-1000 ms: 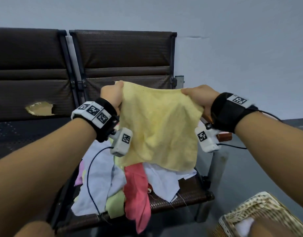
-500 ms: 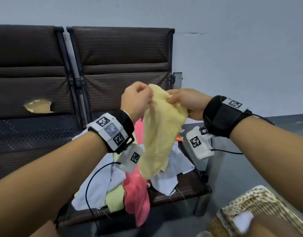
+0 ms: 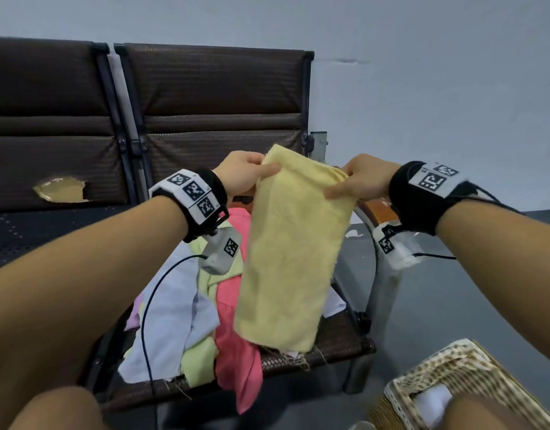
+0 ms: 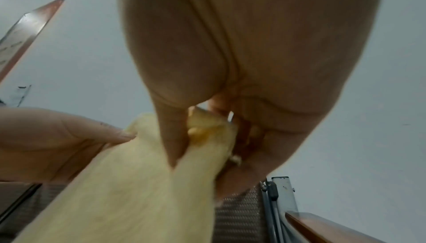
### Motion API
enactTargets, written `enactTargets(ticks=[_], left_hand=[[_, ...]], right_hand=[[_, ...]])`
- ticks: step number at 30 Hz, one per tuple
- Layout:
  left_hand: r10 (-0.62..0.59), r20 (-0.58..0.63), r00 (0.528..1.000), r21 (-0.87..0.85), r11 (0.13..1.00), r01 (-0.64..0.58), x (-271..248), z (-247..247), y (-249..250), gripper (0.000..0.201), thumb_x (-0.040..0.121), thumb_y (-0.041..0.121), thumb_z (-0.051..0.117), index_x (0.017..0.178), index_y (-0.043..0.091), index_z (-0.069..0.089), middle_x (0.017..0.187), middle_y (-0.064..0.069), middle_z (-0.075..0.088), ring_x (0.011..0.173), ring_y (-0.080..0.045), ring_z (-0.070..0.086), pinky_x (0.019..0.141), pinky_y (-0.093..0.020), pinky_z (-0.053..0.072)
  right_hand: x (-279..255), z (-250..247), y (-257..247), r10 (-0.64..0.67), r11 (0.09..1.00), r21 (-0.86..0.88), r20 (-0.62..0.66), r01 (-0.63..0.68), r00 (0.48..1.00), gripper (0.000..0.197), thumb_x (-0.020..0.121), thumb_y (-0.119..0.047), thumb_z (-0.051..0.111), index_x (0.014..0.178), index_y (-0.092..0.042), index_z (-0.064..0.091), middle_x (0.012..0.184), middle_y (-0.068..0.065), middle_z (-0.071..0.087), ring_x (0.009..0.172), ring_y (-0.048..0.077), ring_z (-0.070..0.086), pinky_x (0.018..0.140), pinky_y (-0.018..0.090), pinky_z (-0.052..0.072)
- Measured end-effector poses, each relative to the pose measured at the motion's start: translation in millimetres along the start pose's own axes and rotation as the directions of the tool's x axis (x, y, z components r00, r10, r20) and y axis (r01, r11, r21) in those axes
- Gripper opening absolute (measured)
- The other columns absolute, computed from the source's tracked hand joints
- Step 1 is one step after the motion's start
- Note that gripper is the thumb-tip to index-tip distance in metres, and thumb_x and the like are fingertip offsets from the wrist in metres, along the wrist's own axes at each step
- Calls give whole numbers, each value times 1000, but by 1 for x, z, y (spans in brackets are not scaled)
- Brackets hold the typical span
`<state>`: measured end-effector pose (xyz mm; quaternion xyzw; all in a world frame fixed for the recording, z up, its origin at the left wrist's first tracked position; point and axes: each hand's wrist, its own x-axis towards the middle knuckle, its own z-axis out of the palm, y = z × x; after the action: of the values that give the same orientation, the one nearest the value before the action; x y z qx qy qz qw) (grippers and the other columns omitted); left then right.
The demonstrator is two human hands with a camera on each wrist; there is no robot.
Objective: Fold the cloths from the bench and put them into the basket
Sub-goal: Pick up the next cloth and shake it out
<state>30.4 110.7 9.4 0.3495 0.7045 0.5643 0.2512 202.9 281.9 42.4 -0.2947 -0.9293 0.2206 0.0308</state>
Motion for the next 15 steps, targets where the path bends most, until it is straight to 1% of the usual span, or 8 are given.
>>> enactTargets(ticks=[2, 4, 5, 6, 8, 11, 13, 15], left_hand=[[76, -119, 990, 43, 997, -71, 12, 0, 5, 27, 95, 18, 65, 110, -4, 69, 109, -23, 70, 94, -33, 66, 89, -48, 53], [128, -214, 968, 44, 992, -121, 21, -4, 13, 19, 94, 17, 66, 104, 3, 73, 106, -18, 72, 95, -32, 69, 88, -49, 55], [155, -243, 957, 26, 988, -154, 26, -7, 18, 15, 93, 17, 66, 101, 7, 74, 102, -14, 73, 92, -27, 70, 84, -45, 56], [179, -256, 950, -5, 983, -186, 29, -11, 22, 12, 93, 17, 67, 99, 10, 74, 99, -10, 74, 88, -22, 70, 80, -40, 57], [221, -251, 942, -54, 969, -242, 30, -20, 27, 12, 90, 16, 70, 101, 11, 74, 99, -9, 74, 89, -19, 69, 81, -36, 57], [216, -203, 955, -82, 968, -236, 19, -27, 12, 8, 86, 6, 72, 92, 11, 72, 93, -9, 72, 85, -19, 67, 84, -36, 55], [162, -164, 973, -40, 985, -171, 6, -25, -14, 18, 83, -4, 71, 80, 13, 67, 82, -8, 67, 79, -19, 63, 84, -37, 52], [61, -103, 993, 8, 998, -60, -12, -20, -48, 25, 82, -8, 71, 73, 13, 60, 76, -7, 62, 75, -18, 60, 86, -40, 51]], right_hand=[[8, 1, 2, -13, 999, 36, -184, 20, 983, 28, 87, -32, 69, 71, -9, 66, 68, 3, 59, 65, 21, 54, 56, 27, 40], [13, 3, -1, -29, 962, 245, -355, 123, 934, 31, 87, -22, 62, 57, -15, 55, 60, 3, 48, 64, 23, 44, 58, 29, 36], [15, 3, -2, -33, 918, 347, -420, 194, 907, 36, 87, -18, 59, 52, -19, 47, 58, 0, 42, 65, 22, 39, 61, 30, 35], [16, 4, -4, -34, 873, 417, -465, 253, 884, 37, 85, -15, 57, 51, -21, 42, 57, -1, 38, 65, 21, 37, 64, 32, 35], [17, 6, -7, -55, 824, 461, -513, 329, 857, 30, 85, -15, 55, 57, -19, 44, 60, -3, 38, 66, 19, 37, 66, 34, 37], [19, 21, -1, -96, 822, 446, -504, 353, 858, 24, 87, -22, 55, 68, -7, 53, 64, 2, 44, 63, 14, 41, 63, 33, 38], [18, 42, 12, -124, 841, 447, -387, 304, 914, 25, 92, -24, 56, 78, -4, 62, 70, 11, 54, 67, 15, 48, 66, 36, 44], [12, 70, 27, -146, 888, 396, -234, 232, 961, 21, 94, -22, 57, 79, -11, 66, 72, 10, 60, 68, 18, 52, 68, 36, 45]])
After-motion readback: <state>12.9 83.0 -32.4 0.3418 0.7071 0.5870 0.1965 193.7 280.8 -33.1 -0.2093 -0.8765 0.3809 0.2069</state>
